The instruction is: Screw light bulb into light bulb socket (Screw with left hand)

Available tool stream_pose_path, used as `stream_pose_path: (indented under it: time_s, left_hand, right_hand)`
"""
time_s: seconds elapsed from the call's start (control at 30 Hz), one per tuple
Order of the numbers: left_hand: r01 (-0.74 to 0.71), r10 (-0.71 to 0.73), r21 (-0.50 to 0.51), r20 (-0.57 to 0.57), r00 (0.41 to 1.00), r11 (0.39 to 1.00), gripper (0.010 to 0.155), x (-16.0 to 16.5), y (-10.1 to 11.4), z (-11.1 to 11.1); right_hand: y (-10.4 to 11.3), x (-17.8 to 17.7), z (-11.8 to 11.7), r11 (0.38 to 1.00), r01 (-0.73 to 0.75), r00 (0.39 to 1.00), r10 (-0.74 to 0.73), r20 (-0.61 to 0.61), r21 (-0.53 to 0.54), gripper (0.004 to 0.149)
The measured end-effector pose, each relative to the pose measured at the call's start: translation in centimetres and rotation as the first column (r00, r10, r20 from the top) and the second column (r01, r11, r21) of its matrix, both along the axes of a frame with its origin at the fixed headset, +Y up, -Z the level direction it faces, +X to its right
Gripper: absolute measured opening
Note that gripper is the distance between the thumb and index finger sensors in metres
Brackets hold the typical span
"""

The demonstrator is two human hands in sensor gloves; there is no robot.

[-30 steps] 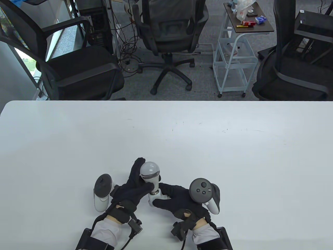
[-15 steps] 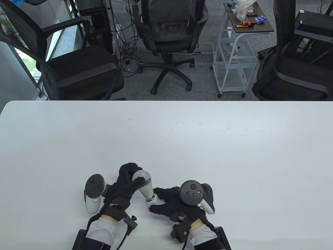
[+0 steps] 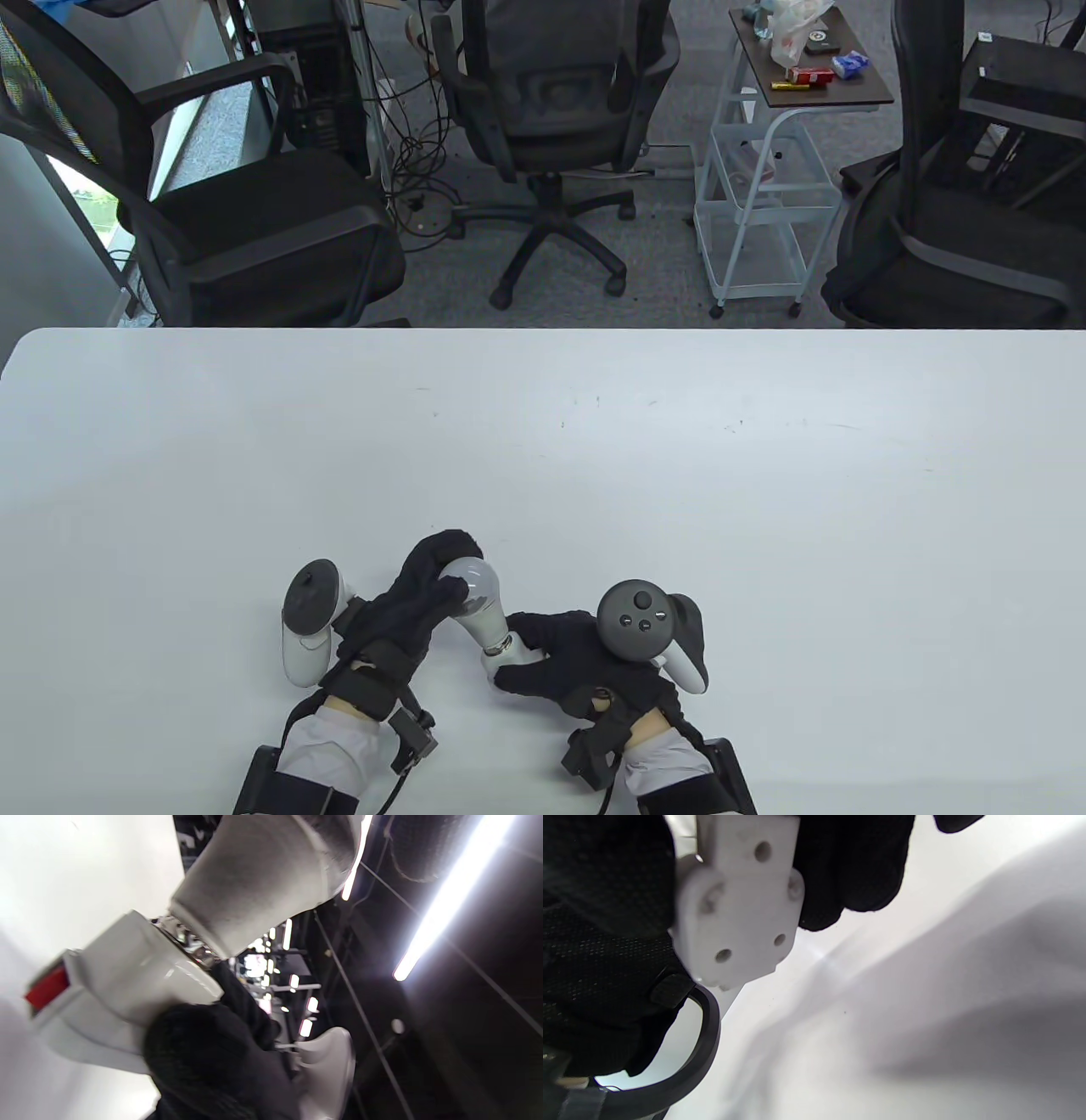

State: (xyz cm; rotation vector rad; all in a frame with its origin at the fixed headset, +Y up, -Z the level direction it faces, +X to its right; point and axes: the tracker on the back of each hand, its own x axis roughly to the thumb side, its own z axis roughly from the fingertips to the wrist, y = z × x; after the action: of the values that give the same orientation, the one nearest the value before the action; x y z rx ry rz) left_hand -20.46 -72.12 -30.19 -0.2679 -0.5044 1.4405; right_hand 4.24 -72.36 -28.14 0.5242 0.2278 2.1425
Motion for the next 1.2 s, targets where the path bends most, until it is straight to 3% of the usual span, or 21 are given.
stream_pose_path:
  time_s: [0.1,0.2,0.27,0.33,0.47,0.53,0.63,0.73,0.9,1.0,1.1,1.2]
  left_hand:
    - [0.047,-0.047,-0.002,-0.041,0.998,0.999,0.074,0.0,0.1,0.0]
    - [-0.085,0.084,0.010,0.054,0.995,0.996,0.071,-0.2,0.0,-0.3]
    - [-0.206,0.209,-0.035,0.134,0.969,0.978,0.074,0.0,-0.2,-0.4]
    - [-0.239,0.246,-0.063,0.162,0.956,0.969,0.074,0.1,-0.2,-0.4]
    - [-0.046,0.048,-0.026,0.080,0.996,0.999,0.081,0.3,-0.2,-0.1]
    - [0.008,-0.007,-0.007,0.039,0.999,1.000,0.075,0.2,0.0,-0.1]
    - [-0.105,0.104,0.006,0.102,0.989,0.994,0.069,0.0,0.0,-0.3]
    - [-0.244,0.254,-0.076,0.192,0.948,0.967,0.076,0.2,-0.3,-0.4]
    - [-0.056,0.057,-0.016,0.082,0.995,0.998,0.082,0.1,-0.1,-0.2]
    - [-0.017,0.017,-0.010,0.037,0.999,1.000,0.072,-0.2,0.0,-0.2]
    - [-0.167,0.169,-0.028,0.136,0.976,0.986,0.066,-0.2,-0.2,-0.5]
    - [-0.261,0.272,-0.083,0.191,0.943,0.962,0.071,0.1,-0.5,-0.5]
  right_hand:
    - [0.0,-0.1,0.0,1.000,-0.016,1.000,0.016,-0.002,0.001,0.062]
    - [-0.2,0.2,-0.2,1.000,0.022,0.999,-0.023,-0.026,-0.020,0.061]
    - [-0.3,0.3,-0.4,0.997,0.066,0.996,-0.068,-0.060,-0.043,0.062]
    - [-0.4,0.3,-0.4,0.995,0.086,0.994,-0.089,-0.059,-0.057,0.062]
    - [-0.2,0.3,-0.3,0.998,0.060,0.998,-0.062,-0.032,-0.036,0.062]
    - [-0.3,0.3,-0.2,0.998,0.047,0.998,-0.048,-0.033,-0.036,0.062]
    - [-0.4,0.4,-0.4,0.997,0.061,0.997,-0.063,-0.044,-0.052,0.062]
    - [-0.7,0.6,-0.5,0.990,0.118,0.991,-0.123,-0.057,-0.082,0.062]
    - [-0.6,0.7,-0.5,0.994,0.087,0.996,-0.089,-0.029,-0.069,0.062]
    - [-0.6,0.5,-0.5,0.995,0.069,0.997,-0.072,-0.036,-0.066,0.062]
    - [-0.8,0.6,-0.6,0.992,0.093,0.993,-0.098,-0.061,-0.089,0.062]
    - [-1.0,0.7,-0.7,0.987,0.120,0.990,-0.127,-0.060,-0.102,0.062]
